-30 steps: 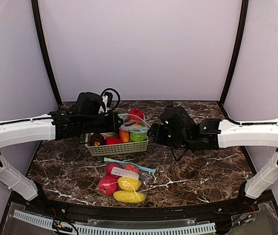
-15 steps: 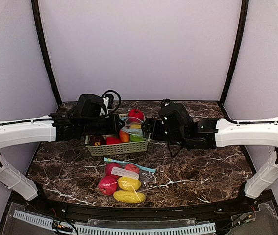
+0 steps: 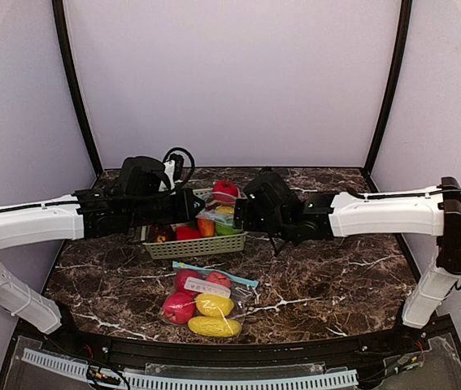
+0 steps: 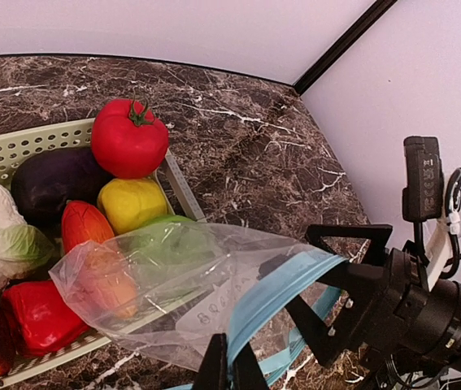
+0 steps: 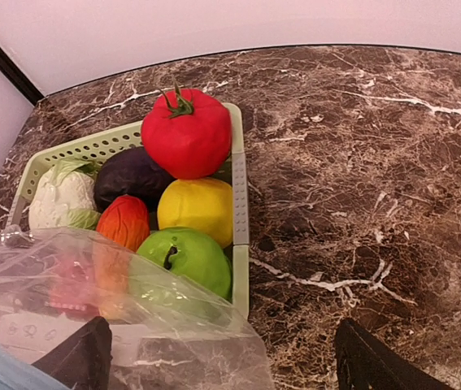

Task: Place the food in the zip-top bag and seal the zipper
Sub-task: Pass from the left arm to the right

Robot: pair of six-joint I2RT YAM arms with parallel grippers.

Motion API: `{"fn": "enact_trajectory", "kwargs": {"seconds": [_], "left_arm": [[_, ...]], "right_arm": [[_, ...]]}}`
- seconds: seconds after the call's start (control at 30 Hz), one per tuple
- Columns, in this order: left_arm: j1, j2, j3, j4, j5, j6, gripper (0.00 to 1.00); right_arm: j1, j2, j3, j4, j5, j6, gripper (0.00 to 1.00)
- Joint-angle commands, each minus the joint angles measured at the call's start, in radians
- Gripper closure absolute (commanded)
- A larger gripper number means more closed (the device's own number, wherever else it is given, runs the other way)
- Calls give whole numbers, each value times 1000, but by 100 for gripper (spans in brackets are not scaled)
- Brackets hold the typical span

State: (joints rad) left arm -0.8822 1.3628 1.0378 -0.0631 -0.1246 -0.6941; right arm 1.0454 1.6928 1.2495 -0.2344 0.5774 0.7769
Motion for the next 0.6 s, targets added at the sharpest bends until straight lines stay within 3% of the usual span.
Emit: {"fn": "enact_trajectory", "kwargs": {"seconds": [0.0, 0.23, 0.3, 0.4, 0.57], "left_arm": [[-6, -65, -45, 26, -53, -15, 99], [-6, -71, -53, 29, -67, -18, 99], [-6, -66, -55, 29, -68, -19, 99], [-6, -55, -54, 29, -64, -19, 99], [-6, -27, -45, 14, -52, -12, 99]], "right_arm": [[-23, 0, -24, -69, 4, 69, 8], [-60, -30, -68, -70, -77, 111, 22], [-65, -46, -73, -54, -108, 111, 31], [-69, -71, -88, -20, -149, 109, 54], [-74, -97, -93, -1, -171, 92, 77]]}}
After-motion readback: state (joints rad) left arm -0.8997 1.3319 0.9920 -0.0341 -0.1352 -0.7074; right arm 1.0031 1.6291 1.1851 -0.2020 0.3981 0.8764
